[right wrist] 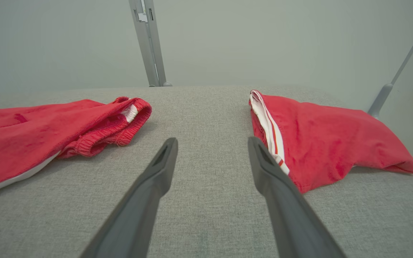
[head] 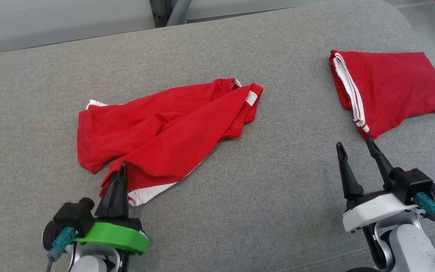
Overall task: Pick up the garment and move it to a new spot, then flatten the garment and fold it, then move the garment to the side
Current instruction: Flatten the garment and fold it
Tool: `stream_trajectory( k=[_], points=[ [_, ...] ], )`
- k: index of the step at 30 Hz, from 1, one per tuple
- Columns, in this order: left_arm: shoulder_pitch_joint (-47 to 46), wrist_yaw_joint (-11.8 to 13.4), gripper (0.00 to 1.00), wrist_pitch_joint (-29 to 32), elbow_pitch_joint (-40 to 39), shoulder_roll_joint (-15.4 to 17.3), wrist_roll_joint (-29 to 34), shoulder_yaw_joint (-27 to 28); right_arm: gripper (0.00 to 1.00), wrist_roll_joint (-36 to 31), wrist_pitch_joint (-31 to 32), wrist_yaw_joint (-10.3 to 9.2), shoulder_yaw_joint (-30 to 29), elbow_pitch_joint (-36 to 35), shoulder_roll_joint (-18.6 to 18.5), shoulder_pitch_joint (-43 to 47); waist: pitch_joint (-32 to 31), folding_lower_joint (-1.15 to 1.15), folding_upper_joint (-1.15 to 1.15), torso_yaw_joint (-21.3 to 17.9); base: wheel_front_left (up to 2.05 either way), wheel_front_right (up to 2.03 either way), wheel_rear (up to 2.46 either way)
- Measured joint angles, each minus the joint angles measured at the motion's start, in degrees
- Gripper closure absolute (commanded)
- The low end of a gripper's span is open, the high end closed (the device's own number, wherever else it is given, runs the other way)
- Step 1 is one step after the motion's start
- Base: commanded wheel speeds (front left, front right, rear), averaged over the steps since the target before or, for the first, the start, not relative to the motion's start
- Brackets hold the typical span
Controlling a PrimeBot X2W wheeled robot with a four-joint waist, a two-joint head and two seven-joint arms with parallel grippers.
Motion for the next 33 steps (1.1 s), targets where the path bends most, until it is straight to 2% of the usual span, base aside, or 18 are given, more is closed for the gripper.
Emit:
stream_trajectory(
  k=[4,7,13,16,22,31,32,33],
  points=[
    [-0.4,-0.2,1.00,0.0,-6.0,0.0,1.2,0.6,0.00,0.3,0.0,0.00,-0.5,0.2,0.2,0.0,0.1,0.00,0.00,0.5,0.00,0.00,0.00],
    [-2.9,-0.4,1.00,0.0,-6.4,0.0,2.8,1.6,0.00,0.8,0.0,0.00,-0.5,0.7,0.7,-0.3,0.8,0.00,0.00,1.0,0.00,0.00,0.00],
    [-10.1,-0.5,1.00,0.0,-0.3,0.2,7.1,4.8,0.00,1.1,0.0,0.00,0.5,0.9,1.3,-2.0,2.4,0.00,0.00,1.0,0.00,0.00,0.00],
    [-15.0,-0.5,1.00,0.0,5.0,1.9,9.3,7.2,0.00,1.4,0.0,0.00,1.0,0.8,1.4,-3.0,3.8,0.00,0.00,0.6,0.00,0.00,0.00],
    [-22.3,1.7,1.00,0.0,11.9,4.8,11.5,11.8,0.00,1.7,0.0,0.00,1.0,0.8,1.6,-4.2,6.8,0.00,0.00,-0.9,0.00,0.00,0.00],
    [-26.9,3.2,1.00,0.0,18.1,7.2,13.0,14.6,0.00,1.7,0.0,0.00,1.0,0.7,1.9,-4.8,9.9,0.01,0.00,-2.9,0.00,0.00,0.00],
    [-27.3,3.4,0.88,0.0,18.5,7.4,13.0,15.1,0.00,1.6,0.0,0.00,1.1,0.7,2.0,-5.0,10.1,0.01,0.00,-3.0,0.00,0.00,0.00],
    [-27.5,4.0,0.58,0.0,18.6,7.6,13.0,15.7,0.00,1.5,0.0,0.00,1.2,0.7,2.2,-5.1,10.1,0.01,0.00,-3.1,0.00,0.00,0.00]
  ],
)
